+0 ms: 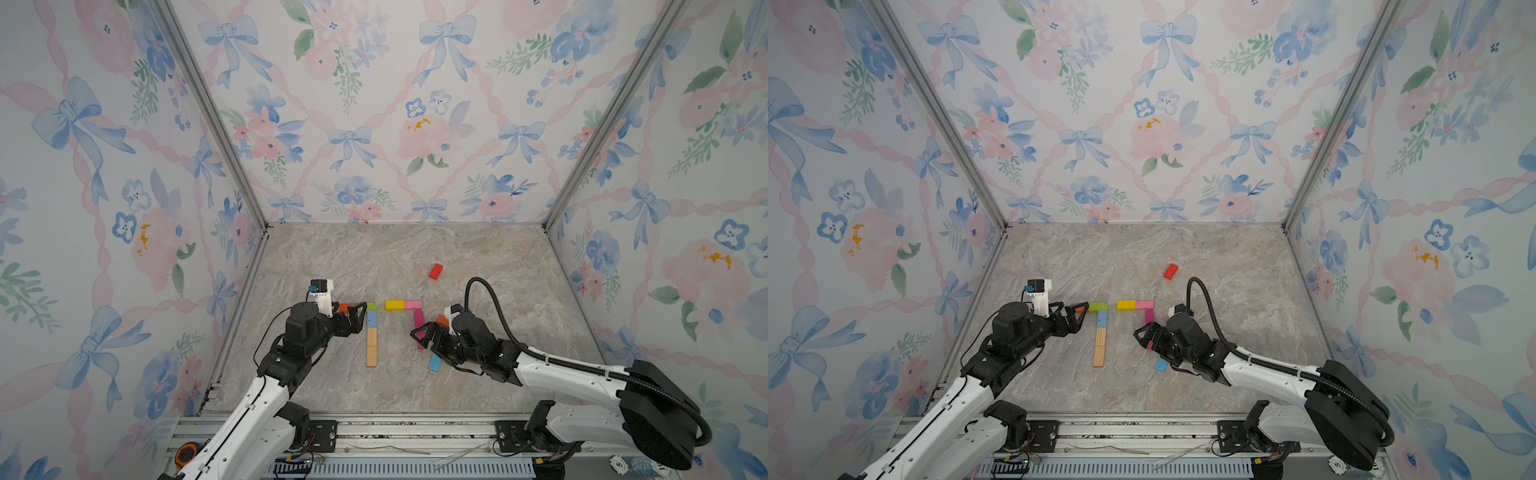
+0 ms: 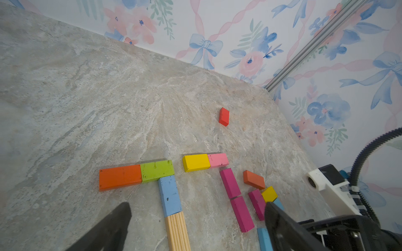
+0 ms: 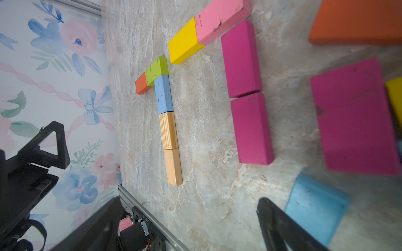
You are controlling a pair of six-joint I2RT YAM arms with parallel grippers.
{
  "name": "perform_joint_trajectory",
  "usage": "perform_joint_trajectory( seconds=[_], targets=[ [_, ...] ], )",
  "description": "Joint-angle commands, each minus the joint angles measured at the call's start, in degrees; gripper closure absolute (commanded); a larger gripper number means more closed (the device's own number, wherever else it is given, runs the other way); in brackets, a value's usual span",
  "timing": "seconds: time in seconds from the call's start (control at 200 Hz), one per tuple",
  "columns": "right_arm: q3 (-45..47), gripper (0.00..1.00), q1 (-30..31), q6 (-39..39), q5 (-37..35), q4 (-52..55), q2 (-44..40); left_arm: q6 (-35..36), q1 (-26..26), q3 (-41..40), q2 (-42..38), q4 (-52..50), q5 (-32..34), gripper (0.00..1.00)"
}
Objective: Assemble the number 7 with building blocks
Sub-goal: Assemble the building block at the center of the board.
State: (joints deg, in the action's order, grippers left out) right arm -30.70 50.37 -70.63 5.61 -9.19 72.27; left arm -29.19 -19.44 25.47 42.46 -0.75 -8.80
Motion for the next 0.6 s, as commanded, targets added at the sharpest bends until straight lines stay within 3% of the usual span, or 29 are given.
perform_joint_trajectory(
  seconds=[0.0,0.59],
  targets=[
    [1.4,0.01,0.4,-1.6,-0.5,-2.8,2.1,0.5,0.5,-2.0,0.1,2.2,1.5,0.02],
    [-1.1,0.02,0.8,-3.6,2.1,-9.8,15.8,0.3,0.6,-3.8,-0.5,3.6,1.5,0.02]
  ],
)
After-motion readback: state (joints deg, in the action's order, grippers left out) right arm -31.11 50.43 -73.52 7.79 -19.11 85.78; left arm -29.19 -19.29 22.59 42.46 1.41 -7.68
